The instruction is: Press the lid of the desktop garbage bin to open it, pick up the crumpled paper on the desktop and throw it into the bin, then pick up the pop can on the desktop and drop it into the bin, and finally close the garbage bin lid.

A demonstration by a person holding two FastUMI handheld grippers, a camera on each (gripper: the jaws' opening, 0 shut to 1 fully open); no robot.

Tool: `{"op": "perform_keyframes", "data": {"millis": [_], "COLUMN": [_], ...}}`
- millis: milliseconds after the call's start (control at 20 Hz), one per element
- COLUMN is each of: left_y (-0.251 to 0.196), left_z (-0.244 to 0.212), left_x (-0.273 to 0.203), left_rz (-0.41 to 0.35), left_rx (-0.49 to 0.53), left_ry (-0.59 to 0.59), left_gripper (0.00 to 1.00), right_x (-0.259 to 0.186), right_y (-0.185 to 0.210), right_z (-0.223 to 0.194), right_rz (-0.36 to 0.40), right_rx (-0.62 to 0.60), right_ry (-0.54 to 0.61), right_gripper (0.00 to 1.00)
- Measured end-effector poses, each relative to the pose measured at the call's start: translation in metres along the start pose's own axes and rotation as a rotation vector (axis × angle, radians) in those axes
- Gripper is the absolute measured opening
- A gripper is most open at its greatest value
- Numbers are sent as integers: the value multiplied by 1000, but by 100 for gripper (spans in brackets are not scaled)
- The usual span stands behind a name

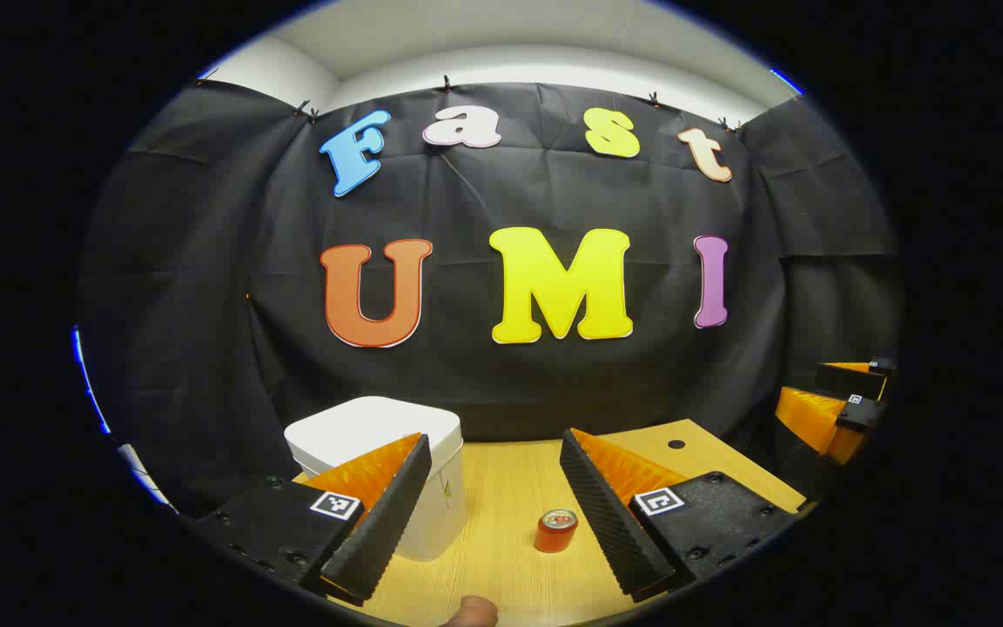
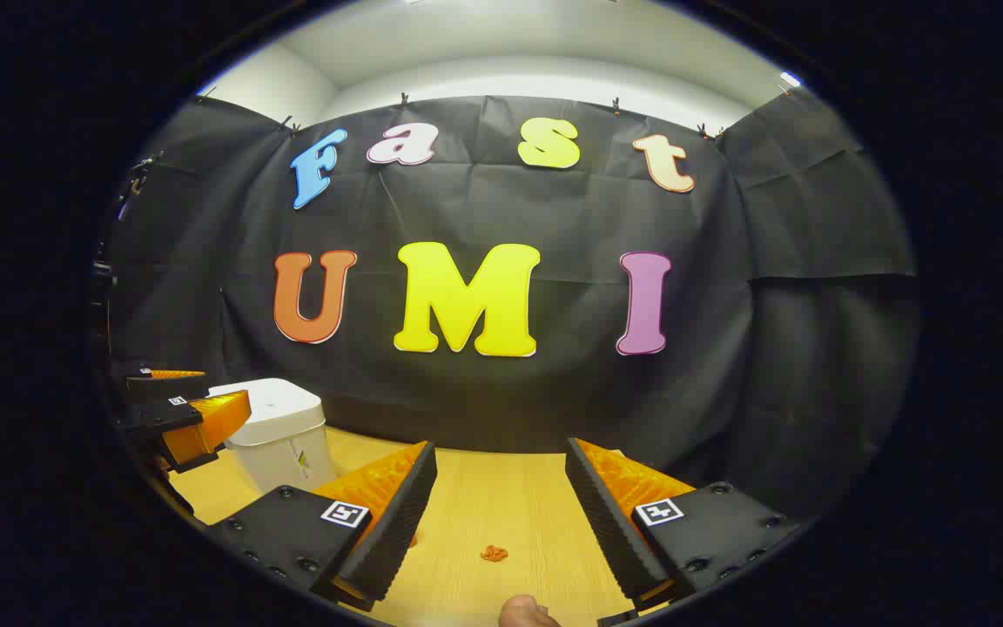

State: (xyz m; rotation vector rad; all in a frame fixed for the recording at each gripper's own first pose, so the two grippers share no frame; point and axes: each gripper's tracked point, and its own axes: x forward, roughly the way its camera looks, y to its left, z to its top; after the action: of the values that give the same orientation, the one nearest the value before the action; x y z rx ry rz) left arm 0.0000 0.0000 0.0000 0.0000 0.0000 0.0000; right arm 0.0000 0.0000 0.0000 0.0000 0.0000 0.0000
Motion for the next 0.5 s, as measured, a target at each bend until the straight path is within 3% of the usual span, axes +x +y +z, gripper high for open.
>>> {"op": "perform_keyframes", "data": {"millis": [500], "left_y": [-16], "left_z": [-10], "left_x": [16], "left_rz": [-11], "left_rx": [-5], "left_ry": [39], "left_gripper": [99], "right_x": [18], "right_y": [-7], "right_z": [-9], "right_rz": [5], "right_rx": [7], "right_ry": [32], "right_gripper": [95]}}
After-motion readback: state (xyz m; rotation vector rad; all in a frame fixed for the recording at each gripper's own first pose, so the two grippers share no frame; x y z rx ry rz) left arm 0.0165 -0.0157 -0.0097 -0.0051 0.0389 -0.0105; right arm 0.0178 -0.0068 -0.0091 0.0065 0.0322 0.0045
